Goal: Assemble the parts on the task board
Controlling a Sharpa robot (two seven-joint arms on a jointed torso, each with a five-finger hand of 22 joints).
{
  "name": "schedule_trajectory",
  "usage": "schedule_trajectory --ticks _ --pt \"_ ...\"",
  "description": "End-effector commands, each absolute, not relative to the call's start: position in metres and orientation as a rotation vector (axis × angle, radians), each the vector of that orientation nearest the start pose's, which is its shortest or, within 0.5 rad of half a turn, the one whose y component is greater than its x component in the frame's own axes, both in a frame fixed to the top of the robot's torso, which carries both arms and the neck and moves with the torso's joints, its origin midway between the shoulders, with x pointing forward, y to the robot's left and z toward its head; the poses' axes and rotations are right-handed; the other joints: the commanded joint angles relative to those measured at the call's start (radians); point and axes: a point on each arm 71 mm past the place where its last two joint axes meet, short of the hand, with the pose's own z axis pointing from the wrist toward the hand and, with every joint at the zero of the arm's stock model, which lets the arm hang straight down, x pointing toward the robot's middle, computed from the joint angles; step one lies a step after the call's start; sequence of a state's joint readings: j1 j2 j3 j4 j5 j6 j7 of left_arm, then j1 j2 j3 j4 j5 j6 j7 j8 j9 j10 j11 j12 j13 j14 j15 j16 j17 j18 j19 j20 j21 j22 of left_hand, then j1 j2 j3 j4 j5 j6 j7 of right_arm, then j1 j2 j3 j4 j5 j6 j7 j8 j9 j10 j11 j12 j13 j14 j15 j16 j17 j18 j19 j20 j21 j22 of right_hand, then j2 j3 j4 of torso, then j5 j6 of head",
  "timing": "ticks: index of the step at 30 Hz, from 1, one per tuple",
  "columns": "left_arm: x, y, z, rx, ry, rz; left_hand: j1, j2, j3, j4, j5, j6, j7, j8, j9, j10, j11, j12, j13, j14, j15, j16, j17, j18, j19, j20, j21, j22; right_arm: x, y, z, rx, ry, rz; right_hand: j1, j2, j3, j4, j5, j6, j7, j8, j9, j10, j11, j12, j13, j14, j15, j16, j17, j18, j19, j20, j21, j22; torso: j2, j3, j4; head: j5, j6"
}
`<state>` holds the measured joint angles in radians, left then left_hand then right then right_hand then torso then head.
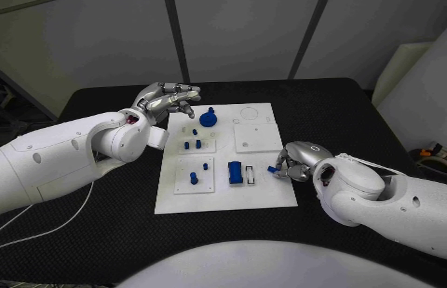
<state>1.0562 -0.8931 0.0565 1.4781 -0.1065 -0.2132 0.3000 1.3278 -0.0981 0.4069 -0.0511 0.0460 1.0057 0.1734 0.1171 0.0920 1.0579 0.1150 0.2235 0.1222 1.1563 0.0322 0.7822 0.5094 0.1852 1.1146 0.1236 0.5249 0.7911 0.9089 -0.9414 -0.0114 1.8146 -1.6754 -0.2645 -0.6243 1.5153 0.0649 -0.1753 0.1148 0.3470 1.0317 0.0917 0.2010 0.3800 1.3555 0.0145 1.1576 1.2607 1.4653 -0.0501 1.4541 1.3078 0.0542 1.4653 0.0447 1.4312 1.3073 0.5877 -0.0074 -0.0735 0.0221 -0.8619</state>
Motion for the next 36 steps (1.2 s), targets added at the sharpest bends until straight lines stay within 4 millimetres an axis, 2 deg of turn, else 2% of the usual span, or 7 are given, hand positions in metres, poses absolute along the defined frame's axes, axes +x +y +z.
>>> schedule_trajectory --ticks 1,8,21,32,36 --pt "0.480 0.242 -0.219 -1.166 1.533 -1.499 -0.008 -0.002 -0.004 -0.001 0.002 -0.002 0.004 0.005 -0.002 -0.006 -0.001 0.005 -0.001 -0.006 0.001 -0.001 -0.001 -0.004 -0.001 0.004 -0.005 -0.001 0.365 -0.201 -0.299 0.125 2.161 0.294 0.023 0.024 0.012 0.000 0.025 0.010 0.000 -0.004 -0.031 -0.004 -0.005 0.005 0.004 0.067 -0.010 0.001 0.084 -0.007 0.009 0.004 -0.004 0.068 0.000 0.0007 0.0015 0.000 0.000" --pt "0.480 0.242 -0.219 -1.166 1.534 -1.500 -0.009 -0.002 -0.005 -0.001 0.002 -0.003 0.005 0.004 -0.002 -0.007 -0.001 0.005 -0.001 -0.006 0.002 -0.001 -0.002 -0.004 -0.001 0.005 -0.005 -0.002 0.361 -0.202 -0.294 0.259 2.142 0.347 0.015 0.019 0.032 0.004 0.055 0.018 -0.002 -0.007 -0.034 0.002 -0.006 0.010 0.009 0.068 -0.011 0.001 0.085 -0.008 0.011 0.002 -0.002 0.072 0.000 0.0004 0.0015 0.000 -0.001" --pt "0.480 0.242 -0.219 -1.165 1.533 -1.501 -0.009 -0.002 -0.005 -0.001 0.002 -0.003 0.005 0.004 -0.002 -0.007 -0.001 0.005 -0.001 -0.006 0.002 -0.001 -0.002 -0.004 -0.001 0.005 -0.005 -0.002 0.355 -0.192 -0.274 0.395 2.000 0.538 -0.010 0.007 0.045 0.017 0.041 0.032 -0.007 -0.007 -0.034 0.016 -0.010 0.026 0.020 0.069 -0.014 0.004 0.091 -0.009 0.015 0.000 0.003 0.079 0.000 0.0004 0.0018 0.000 -0.004" --pt "0.480 0.241 -0.219 -1.164 1.534 -1.504 -0.009 -0.002 -0.005 -0.001 0.002 -0.003 0.005 0.004 -0.002 -0.007 -0.001 0.005 -0.001 -0.006 0.002 -0.001 -0.002 -0.004 -0.001 0.005 -0.005 -0.002 0.354 -0.178 -0.275 0.441 2.021 0.611 -0.028 0.002 0.052 0.029 0.038 0.035 -0.008 -0.010 -0.036 0.019 -0.011 0.028 0.022 0.070 -0.015 0.005 0.094 -0.010 0.017 -0.001 0.005 0.081 0.001 -0.0006 0.0025 0.001 -0.005" --pt "0.480 0.240 -0.219 -1.164 1.534 -1.505 -0.009 -0.002 -0.005 -0.001 0.002 -0.003 0.005 0.004 -0.002 -0.007 -0.001 0.005 -0.001 -0.006 0.002 -0.001 -0.002 -0.004 -0.001 0.005 -0.005 -0.002 0.355 -0.172 -0.275 0.445 2.013 0.629 -0.034 0.000 0.054 0.034 0.039 0.035 -0.008 -0.011 -0.036 0.020 -0.011 0.029 0.022 0.071 -0.015 0.006 0.095 -0.010 0.017 -0.001 0.006 0.082 0.001 0.0008 0.0024 0.004 -0.005"
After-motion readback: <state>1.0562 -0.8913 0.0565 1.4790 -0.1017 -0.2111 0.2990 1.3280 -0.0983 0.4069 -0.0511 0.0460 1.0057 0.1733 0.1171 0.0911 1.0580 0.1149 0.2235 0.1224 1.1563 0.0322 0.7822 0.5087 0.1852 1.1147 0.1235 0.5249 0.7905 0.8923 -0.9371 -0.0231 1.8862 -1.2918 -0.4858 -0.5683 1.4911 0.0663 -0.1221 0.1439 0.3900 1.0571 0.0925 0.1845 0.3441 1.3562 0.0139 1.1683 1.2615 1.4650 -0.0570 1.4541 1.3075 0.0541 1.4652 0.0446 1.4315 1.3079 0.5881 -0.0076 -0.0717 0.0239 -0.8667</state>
